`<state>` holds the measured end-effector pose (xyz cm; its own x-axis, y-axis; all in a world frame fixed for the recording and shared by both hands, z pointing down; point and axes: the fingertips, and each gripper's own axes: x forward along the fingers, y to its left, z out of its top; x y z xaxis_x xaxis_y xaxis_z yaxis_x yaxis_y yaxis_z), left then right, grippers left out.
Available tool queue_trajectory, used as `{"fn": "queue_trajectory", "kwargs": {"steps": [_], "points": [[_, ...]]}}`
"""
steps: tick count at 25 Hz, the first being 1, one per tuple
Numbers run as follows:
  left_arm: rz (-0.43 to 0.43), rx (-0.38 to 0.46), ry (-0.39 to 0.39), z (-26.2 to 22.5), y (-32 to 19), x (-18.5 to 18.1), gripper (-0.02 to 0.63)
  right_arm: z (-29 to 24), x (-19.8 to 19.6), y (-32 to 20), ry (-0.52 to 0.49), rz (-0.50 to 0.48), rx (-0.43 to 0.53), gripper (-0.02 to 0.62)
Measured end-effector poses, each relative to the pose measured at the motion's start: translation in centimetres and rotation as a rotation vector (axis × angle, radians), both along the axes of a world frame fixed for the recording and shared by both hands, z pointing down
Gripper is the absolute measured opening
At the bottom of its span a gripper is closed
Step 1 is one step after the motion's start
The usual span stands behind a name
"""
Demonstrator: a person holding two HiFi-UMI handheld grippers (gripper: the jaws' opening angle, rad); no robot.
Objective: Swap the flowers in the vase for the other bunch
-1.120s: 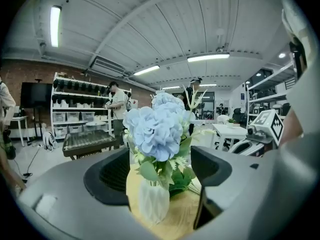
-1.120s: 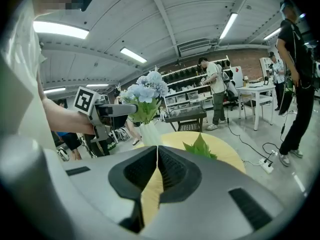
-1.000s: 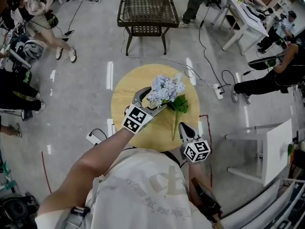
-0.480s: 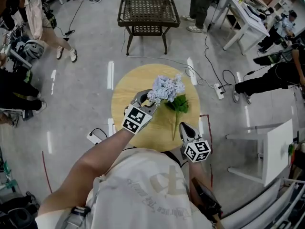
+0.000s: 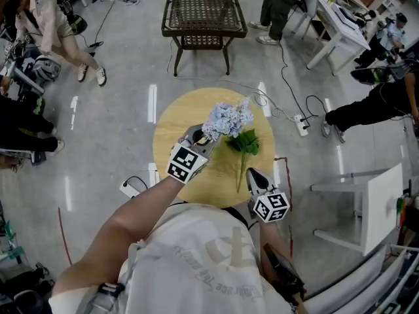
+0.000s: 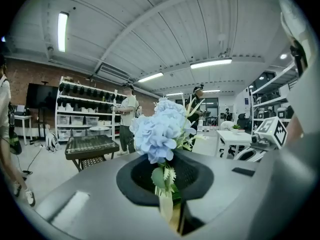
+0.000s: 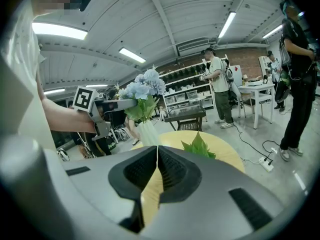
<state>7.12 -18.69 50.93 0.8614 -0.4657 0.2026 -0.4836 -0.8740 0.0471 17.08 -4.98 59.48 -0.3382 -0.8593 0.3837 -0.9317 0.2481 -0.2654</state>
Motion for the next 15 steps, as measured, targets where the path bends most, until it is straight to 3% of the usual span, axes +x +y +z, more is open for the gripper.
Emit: {"fn": "queue_trajectory", "kwargs": {"steps": [15], "points": [[0.006,0.002,0.067,-2.5,-0.3,-0.6,0.032,-0.2,-0.3,-0.1,-0.005,0.001,0.003,0.008]]}}
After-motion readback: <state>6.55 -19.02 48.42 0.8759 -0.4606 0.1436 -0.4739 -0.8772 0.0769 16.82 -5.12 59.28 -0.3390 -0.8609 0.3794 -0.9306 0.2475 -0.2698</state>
